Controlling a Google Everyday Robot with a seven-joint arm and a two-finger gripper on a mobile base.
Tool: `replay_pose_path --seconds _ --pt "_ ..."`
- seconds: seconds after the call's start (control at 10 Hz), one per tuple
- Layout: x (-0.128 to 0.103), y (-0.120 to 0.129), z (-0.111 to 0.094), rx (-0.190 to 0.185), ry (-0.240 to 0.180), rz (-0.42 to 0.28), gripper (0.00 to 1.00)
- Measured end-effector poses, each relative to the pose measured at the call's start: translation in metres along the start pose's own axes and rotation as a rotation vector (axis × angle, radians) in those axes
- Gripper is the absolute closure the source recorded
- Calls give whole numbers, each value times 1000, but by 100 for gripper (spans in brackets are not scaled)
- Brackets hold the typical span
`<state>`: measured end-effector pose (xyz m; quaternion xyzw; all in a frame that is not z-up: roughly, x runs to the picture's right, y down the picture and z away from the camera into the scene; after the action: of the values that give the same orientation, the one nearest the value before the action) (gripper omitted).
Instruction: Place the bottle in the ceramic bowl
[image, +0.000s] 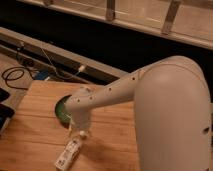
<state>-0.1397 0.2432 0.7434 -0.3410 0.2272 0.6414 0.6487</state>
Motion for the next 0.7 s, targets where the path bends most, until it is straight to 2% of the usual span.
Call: replay_pose_path --seconds 0.3,0.5,0.7 --pt "6 11 21 -42 56 -18 35" --pt "8 15 32 -55 85 -19 36" --pt "9 17 39 -65 107 -28 46"
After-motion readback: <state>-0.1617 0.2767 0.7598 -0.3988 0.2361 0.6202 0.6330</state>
